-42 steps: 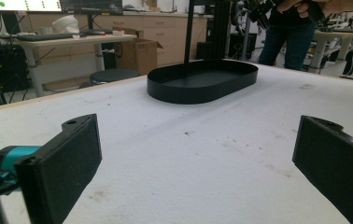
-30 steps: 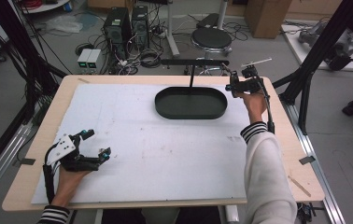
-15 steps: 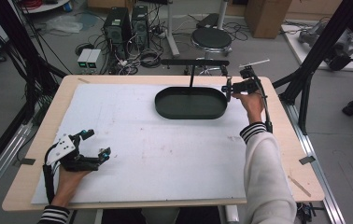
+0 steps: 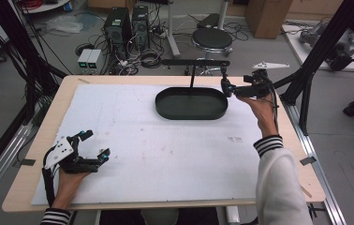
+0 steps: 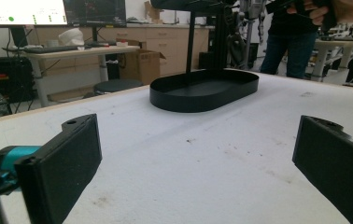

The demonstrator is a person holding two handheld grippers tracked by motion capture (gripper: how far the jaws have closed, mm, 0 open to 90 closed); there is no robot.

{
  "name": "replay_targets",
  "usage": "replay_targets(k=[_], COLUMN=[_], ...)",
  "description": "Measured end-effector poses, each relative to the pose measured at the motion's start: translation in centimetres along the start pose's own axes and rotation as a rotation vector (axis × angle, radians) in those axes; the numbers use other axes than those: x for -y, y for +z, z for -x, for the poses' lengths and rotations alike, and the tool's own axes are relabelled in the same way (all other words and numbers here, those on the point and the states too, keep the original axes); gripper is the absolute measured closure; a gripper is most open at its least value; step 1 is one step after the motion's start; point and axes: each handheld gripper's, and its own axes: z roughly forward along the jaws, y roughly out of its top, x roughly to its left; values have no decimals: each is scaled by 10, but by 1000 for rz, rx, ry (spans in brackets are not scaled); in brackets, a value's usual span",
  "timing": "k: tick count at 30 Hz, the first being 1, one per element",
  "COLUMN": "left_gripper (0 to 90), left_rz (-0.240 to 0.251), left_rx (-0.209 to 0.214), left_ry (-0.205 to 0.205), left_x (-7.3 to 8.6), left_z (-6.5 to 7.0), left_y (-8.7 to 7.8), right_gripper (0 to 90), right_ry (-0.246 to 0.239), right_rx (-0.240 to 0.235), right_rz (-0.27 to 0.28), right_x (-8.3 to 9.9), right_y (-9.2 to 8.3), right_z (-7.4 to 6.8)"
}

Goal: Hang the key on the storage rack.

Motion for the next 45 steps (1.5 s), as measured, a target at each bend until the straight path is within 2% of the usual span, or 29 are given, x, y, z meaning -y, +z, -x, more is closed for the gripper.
replay_targets(k=[1, 3, 4, 7, 9, 13, 15, 16, 17, 18, 19, 20, 21, 22, 23, 29, 34, 39, 40, 42, 45], left_gripper=[17, 17, 18, 17, 18, 17, 17, 17, 17, 17, 18, 17, 17, 18, 17, 18, 18, 17, 17, 18, 17], left_rz=[0, 1, 1, 7, 17, 17, 15, 15, 17, 20, 20, 17, 17, 17, 17, 20, 27, 24, 24, 24, 25], left_rx=[0, 1, 1, -2, -13, -18, -20, -20, -20, -19, -19, -15, -15, -15, -14, -15, -17, -17, -17, -13, -16], left_ry=[0, 3, 3, 3, 9, 10, 15, 15, 10, 9, 9, 11, 11, 12, 11, 13, 15, 16, 16, 13, 13], left_x=[0, 0, 0, 0, 1, 1, 1, 1, 1, 1, 1, 1, 1, 1, 1, 1, 1, 1, 1, 1, 1], left_z=[0, 0, 0, 1, 1, 2, 2, 2, 2, 2, 2, 2, 2, 2, 2, 2, 3, 3, 3, 2, 3], left_y=[0, 0, 0, -1, -2, -2, -2, -2, -2, -2, -2, -2, -2, -2, -3, -3, -4, -5, -5, -5, -5], right_gripper=[4, 4, 4, 4, 4, 4, 4, 4, 4, 4, 4, 4, 4, 4, 4, 4, 4, 4, 3, 4, 4], right_ry=[0, -14, -14, -51, -84, -141, -139, -159, -159, -161, -161, -157, -157, -137, -130, -92, -81, -107, -100, -116, -130], right_rx=[0, -32, -32, -52, -72, -87, -100, -93, -93, -105, -105, -102, -102, -101, -95, -74, -75, -65, -57, -49, -47], right_rz=[0, 79, 79, 123, 168, 240, 226, 256, 256, 275, 275, 292, 292, 305, 309, 332, 362, 372, 372, 396, 388], right_x=[0, 12, 12, 26, 43, 70, 83, 90, 90, 105, 105, 120, 120, 133, 139, 166, 179, 195, 197, 199, 199], right_y=[0, -23, -23, -42, -57, -74, -78, -79, -79, -80, -80, -80, -80, -80, -79, -76, -74, -67, -67, -69, -68], right_z=[0, -8, -8, -18, -26, -35, -39, -40, -40, -43, -43, -44, -44, -43, -43, -41, -39, -40, -41, -43, -44])
